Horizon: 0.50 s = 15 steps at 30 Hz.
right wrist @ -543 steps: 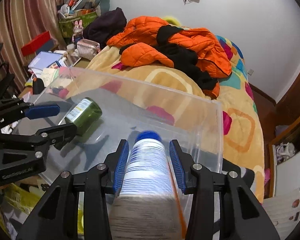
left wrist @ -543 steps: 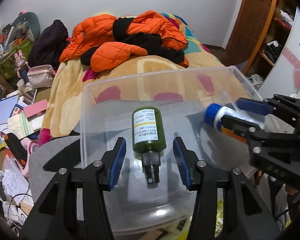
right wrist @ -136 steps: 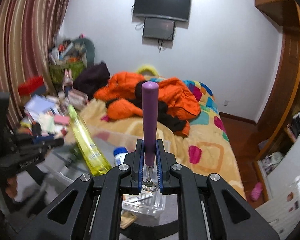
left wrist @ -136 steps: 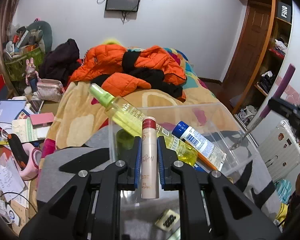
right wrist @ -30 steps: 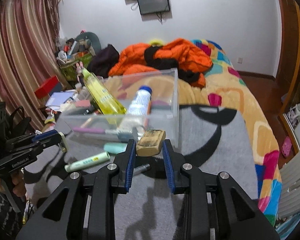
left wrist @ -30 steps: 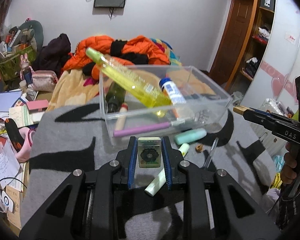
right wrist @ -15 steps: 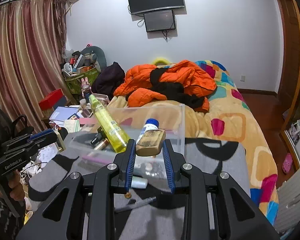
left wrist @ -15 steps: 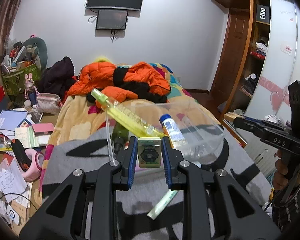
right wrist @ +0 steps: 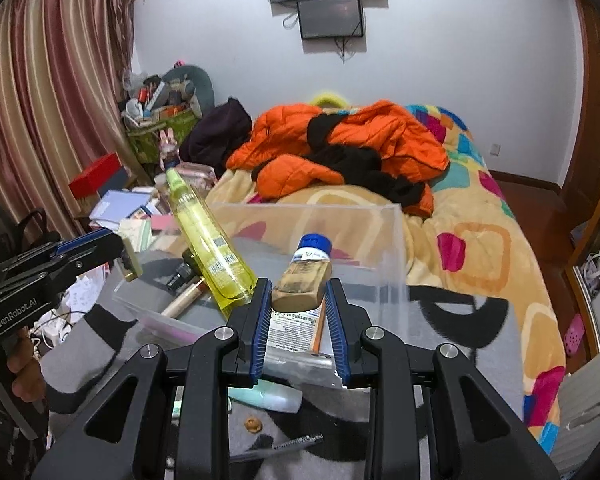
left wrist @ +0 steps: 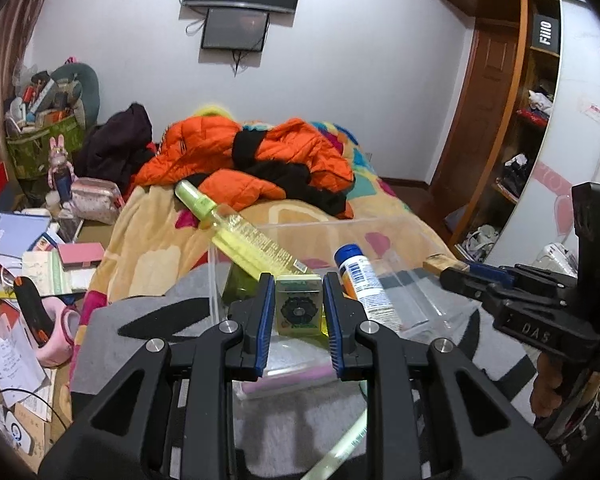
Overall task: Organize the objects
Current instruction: 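Carry the brown bottle and tile into the clear box and open both tools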
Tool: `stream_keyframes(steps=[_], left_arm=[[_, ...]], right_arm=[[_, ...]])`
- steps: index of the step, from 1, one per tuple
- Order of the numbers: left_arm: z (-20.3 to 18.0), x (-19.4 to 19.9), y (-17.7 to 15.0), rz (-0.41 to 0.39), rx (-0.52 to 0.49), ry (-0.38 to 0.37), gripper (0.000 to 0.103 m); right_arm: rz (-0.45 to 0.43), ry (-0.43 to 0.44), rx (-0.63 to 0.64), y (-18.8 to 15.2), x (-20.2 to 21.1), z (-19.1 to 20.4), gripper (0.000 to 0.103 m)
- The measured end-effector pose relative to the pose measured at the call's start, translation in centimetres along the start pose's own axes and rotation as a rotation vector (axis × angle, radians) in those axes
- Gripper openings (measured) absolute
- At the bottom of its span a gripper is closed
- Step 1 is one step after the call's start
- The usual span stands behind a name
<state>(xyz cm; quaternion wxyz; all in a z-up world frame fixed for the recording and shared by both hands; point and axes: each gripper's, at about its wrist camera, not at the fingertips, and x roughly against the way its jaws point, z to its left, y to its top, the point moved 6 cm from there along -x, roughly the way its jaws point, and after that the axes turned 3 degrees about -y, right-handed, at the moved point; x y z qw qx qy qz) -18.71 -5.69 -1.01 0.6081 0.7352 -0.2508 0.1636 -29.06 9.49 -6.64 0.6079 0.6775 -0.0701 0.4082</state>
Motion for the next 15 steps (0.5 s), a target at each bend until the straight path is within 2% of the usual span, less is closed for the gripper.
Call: stream_keyframes(steps=[6,15], left_arm=[[0.6,-2.9,-0.5,0.06,0.02,0.002,0.024],[1.0,-5.6,-1.6,0.13,0.017,0.019,0.024]], right_arm=[[0.055,-0.008,0.014,-0.3,-2.9,0.7,0.025],[0.09,-0.049,0.042,-0.6,-5.0,1.4,0.025]])
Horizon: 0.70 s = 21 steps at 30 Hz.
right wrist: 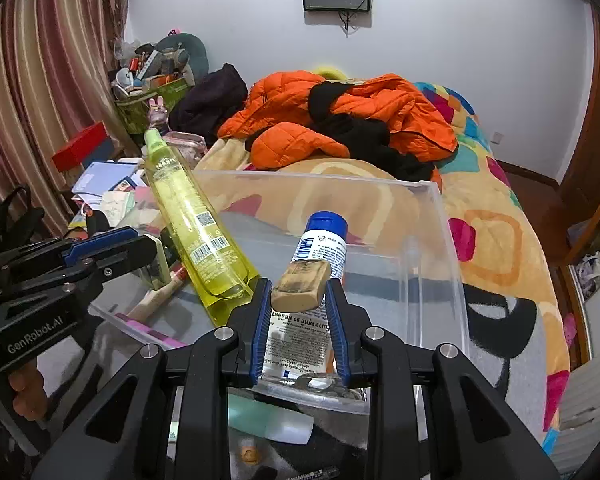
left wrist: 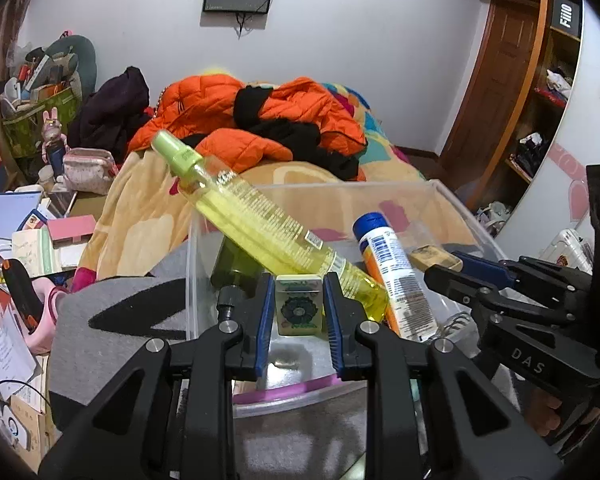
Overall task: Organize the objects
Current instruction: 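Carry the brown bottle and tile into the clear box and open both tools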
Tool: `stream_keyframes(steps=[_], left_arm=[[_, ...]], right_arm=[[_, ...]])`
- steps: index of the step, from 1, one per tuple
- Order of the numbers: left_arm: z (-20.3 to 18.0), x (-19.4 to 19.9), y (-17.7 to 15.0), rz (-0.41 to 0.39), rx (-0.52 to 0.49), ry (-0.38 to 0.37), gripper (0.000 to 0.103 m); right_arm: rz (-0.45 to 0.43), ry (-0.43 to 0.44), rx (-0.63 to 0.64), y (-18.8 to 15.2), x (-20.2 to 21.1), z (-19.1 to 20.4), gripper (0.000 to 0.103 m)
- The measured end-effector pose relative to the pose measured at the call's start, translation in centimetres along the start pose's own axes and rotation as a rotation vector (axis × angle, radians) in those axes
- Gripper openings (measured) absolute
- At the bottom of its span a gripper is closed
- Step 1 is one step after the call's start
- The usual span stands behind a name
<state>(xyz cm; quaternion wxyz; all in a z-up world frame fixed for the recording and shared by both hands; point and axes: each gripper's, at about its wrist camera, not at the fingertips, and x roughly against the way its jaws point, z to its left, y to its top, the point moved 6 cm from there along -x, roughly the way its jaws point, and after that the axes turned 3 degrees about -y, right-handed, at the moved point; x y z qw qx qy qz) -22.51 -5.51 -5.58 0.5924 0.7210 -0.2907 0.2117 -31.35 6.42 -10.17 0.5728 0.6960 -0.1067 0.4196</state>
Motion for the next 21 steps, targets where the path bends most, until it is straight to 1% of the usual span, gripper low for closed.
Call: stream_keyframes(steps=[8,15,17,19,21], left_arm=[[0.3,-1.2,-0.5,0.041,0.012,0.009,0.024],[0.1,-1.4,-0.7,0.065,0.003,0.014,0.024],[0.0,-1.1,-0.7,0.065,0.002,0.009,0.024],[-0.2,-0.6,-0.6,0.054,-0.005,0.012,0.024],[-0.3,-0.1,-0.4,0.037,-0.012,0.02,0.024]], right_arm=[[0.034,-0.044,0.035,-0.3,-1.0,0.5,0.025],[0.016,-0.088,0.09,-0.1,-0.2,1.2,0.026],[0.017,-0.087,0.091,-0.2,0.0,1.3,0.029],[0.009,-0.09,0.09,-0.2,0.4,1.3,0.038],[-0.005,-0.098,0.094,-0.1,0.8,1.5,0.044]])
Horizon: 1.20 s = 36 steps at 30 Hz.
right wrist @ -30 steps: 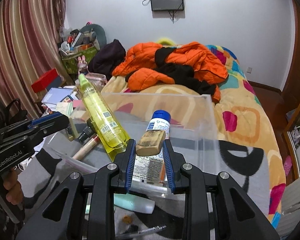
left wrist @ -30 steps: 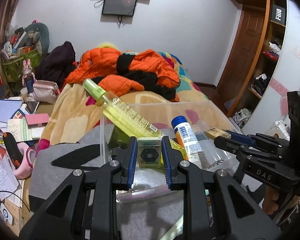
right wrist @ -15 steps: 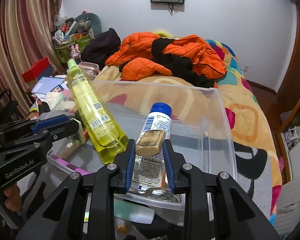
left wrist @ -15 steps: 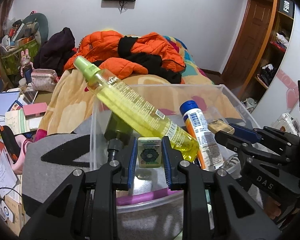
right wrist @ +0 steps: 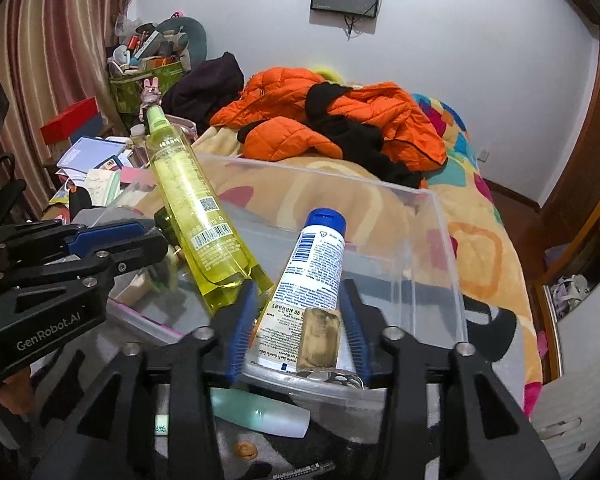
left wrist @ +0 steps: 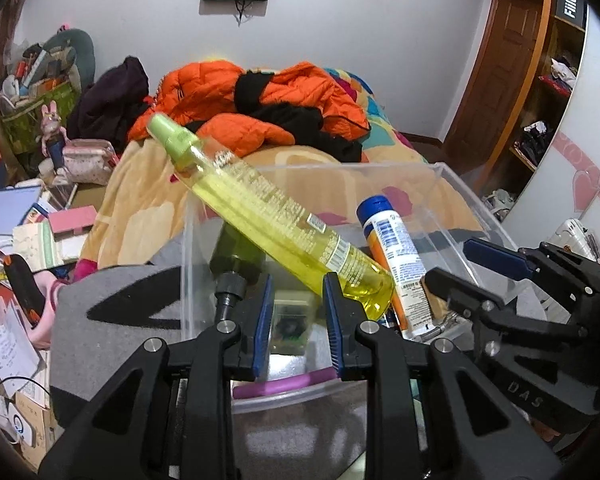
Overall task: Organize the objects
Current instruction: 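Carry the brown bottle and tile into the clear box and open both tools, then grasp the clear ballpoint pen with the right tool while the left tool grasps the mint highlighter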
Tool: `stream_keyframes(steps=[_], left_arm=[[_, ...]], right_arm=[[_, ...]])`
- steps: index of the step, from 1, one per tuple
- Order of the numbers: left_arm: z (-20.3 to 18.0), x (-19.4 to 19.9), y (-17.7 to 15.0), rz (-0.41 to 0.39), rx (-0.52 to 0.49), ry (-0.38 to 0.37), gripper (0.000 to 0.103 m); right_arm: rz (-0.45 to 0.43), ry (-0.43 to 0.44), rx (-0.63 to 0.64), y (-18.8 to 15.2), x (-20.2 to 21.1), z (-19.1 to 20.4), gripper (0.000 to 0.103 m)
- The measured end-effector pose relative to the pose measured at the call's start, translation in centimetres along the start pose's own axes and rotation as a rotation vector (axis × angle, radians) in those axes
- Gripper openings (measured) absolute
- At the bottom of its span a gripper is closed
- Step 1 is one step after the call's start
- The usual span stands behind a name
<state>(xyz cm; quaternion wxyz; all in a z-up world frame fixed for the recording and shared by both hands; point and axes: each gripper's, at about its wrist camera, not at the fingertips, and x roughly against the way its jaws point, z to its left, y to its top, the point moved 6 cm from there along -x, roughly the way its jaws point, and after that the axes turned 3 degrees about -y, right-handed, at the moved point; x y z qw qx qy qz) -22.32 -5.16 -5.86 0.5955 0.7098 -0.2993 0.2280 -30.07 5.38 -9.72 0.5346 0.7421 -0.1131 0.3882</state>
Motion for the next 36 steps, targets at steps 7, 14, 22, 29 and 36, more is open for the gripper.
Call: stream_keyframes(steps=[7,14,22,29,36], left_arm=[[-0.8,2.5,0.8,-0.039,-0.016,-0.018,0.031],[-2.0,5.1,0.4,-0.079,-0.057,-0.029,0.049],[-2.4,6.7,-2.0,-0.074,-0.09,-0.044,0.049],[-2.5,5.4,-5.3,-0.002,-0.133,-0.035,0.049],[-3.3,2.1,-9.2,0.118,-0.152,-0.064,0.049]], right_arm=[[-0.051,0.0,-0.01,0.3,2.4,-0.2,0.054],[-0.104,0.02,-0.029,0.3,5.2,-0.7,0.056],[-0.117,0.028,-0.041,-2.3,7.6,-1.5,0.056],[-0.025,0.04,-0.086,-7.4,7.5,-2.6,0.062],[0.1,0.096,-0.108,-10.3,4.6,-1.0,0.062]])
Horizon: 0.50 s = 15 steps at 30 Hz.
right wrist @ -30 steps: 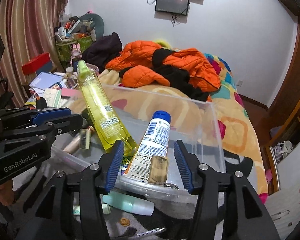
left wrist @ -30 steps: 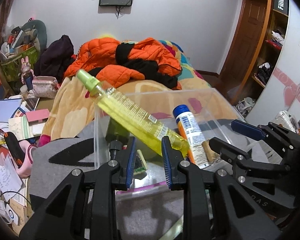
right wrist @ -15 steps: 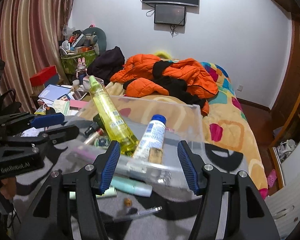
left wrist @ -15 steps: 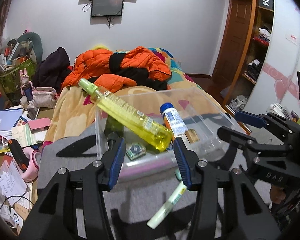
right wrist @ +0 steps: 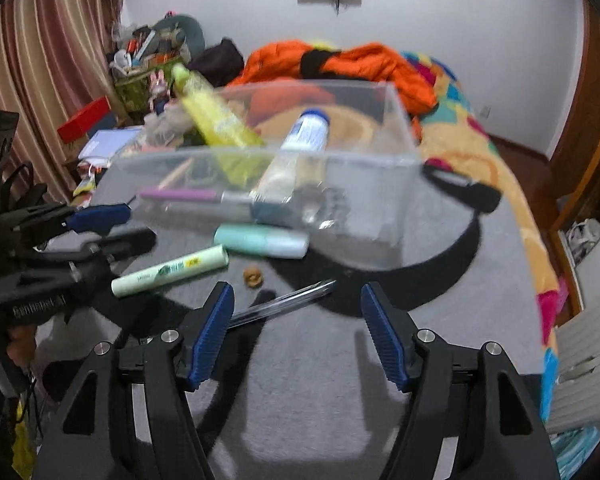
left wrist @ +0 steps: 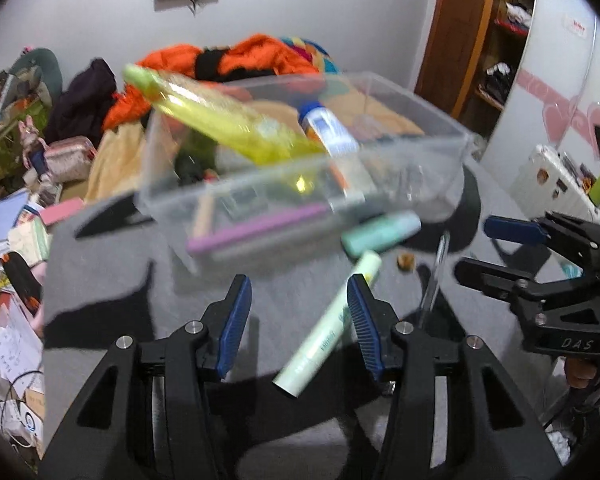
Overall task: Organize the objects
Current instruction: 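Grasp the clear ballpoint pen with the right tool while the left tool grasps the mint highlighter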
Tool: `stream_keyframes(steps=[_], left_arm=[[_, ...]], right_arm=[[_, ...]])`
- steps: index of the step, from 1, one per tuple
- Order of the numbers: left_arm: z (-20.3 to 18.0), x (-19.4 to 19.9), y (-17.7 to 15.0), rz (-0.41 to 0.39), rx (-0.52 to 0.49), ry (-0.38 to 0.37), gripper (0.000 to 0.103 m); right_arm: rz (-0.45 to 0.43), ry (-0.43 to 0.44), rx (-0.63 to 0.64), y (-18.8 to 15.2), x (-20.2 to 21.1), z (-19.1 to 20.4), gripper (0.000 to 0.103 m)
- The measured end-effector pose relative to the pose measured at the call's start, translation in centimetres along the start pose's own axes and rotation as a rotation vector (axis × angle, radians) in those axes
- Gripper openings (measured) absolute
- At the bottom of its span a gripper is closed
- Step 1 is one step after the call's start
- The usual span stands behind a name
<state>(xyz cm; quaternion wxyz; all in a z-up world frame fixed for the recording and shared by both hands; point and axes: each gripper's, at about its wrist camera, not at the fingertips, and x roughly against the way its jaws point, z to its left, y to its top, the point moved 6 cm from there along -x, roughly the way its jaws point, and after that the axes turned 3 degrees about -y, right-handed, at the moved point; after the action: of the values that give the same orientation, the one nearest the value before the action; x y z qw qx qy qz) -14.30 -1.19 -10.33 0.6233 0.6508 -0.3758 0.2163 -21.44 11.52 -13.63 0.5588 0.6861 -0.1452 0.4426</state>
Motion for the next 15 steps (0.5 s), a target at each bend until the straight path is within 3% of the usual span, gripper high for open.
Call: stream_keyframes(steps=[5,6,7,10,15], left_arm=[[-0.6,-1.6,-1.2,0.034,0.001,-0.025,0.049],[-0.7,-1.7,-1.3,0.039,0.005,-0.03,0.045],[-0.9,-1.8,-1.5,0.038,0.006,-0.037,0.035],[-1.1,-1.5,-1.8,0.028,-0.019,-0.014,0.023],[-1.0,-0.5,-3.1,0.033,-0.022,-0.03,0.015]], right_arm=[[0.071,-0.013,-0.025,-0.6,-2.6,1.1,0.066],[0.085,-0.021,-0.029,-1.0,-3.2,1.2,0.07],[0.068,-0.025,-0.03,-1.1,-3.2,1.3,0.07],[0.06,-0.033,-0.006,-1.6,-2.8,1.5,0.07],[0.069,0.016,0.029,-2.9,-1.6,0.0,0.06]])
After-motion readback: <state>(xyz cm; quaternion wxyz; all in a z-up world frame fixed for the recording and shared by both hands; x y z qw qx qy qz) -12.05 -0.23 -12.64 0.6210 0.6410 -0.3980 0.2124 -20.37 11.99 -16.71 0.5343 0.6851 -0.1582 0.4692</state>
